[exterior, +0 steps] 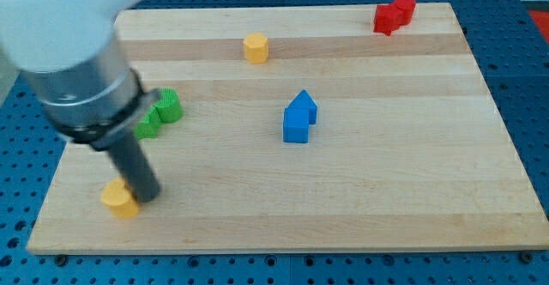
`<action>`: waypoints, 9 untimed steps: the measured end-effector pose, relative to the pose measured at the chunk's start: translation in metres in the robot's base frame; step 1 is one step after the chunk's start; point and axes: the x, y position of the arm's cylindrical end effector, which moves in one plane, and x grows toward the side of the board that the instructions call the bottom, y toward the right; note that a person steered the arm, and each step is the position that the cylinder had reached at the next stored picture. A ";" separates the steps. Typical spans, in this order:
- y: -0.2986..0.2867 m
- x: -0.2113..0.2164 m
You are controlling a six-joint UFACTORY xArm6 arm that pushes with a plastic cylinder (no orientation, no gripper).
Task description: Move the yellow hexagon top diagonally to the green circle
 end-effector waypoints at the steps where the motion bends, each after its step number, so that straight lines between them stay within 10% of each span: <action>1: -0.042 0.005; 4: 0.052 -0.060; 9: 0.196 -0.303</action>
